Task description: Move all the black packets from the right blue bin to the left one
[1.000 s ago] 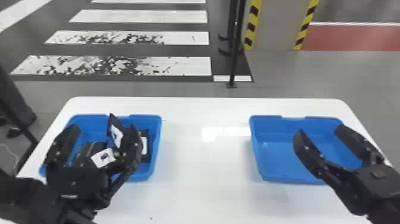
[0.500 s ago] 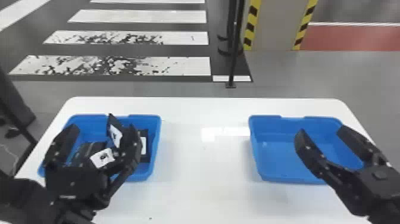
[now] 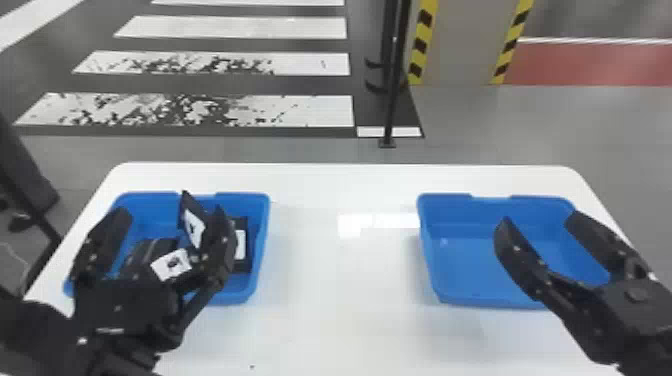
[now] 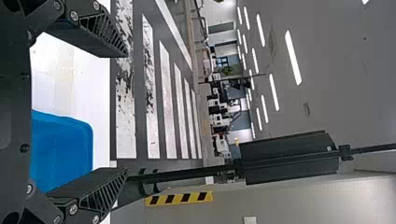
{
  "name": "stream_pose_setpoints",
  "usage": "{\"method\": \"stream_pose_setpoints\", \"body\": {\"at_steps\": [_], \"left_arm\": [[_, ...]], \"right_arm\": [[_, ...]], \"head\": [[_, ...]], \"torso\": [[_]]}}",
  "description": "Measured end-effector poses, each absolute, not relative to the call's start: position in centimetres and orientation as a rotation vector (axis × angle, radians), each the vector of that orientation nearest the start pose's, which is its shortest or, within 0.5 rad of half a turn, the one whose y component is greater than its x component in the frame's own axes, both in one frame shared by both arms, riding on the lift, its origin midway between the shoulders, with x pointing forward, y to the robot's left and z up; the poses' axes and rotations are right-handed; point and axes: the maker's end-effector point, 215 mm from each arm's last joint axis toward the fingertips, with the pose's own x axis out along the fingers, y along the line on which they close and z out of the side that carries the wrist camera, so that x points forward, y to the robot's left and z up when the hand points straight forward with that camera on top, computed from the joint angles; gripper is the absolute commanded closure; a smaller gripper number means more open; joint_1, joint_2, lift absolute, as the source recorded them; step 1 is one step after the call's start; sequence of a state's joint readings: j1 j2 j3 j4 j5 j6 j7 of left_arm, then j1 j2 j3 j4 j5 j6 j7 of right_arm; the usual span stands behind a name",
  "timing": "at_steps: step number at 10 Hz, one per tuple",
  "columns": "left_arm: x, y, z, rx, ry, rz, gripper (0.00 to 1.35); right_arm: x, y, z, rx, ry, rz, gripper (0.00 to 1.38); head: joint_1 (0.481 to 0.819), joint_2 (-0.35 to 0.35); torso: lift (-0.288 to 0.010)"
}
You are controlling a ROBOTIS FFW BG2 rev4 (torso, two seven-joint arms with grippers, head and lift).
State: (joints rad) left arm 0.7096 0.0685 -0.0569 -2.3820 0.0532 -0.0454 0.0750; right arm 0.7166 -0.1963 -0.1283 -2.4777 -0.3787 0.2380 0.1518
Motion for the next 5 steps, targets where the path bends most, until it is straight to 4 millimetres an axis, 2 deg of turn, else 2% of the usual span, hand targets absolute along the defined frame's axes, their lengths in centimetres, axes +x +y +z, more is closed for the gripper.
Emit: {"method": "stream_pose_setpoints", "body": {"at_steps": [5], "left_arm": [[39.05,21.32,-22.4,-0.047,-0.15,-0.016,0.0]], "right_arm": [[38.95,-21.53,-24.62,0.142,0.039,0.26,0.17]], "head": [[0.695,-0.003]], "torso": [[-0.14]]}}
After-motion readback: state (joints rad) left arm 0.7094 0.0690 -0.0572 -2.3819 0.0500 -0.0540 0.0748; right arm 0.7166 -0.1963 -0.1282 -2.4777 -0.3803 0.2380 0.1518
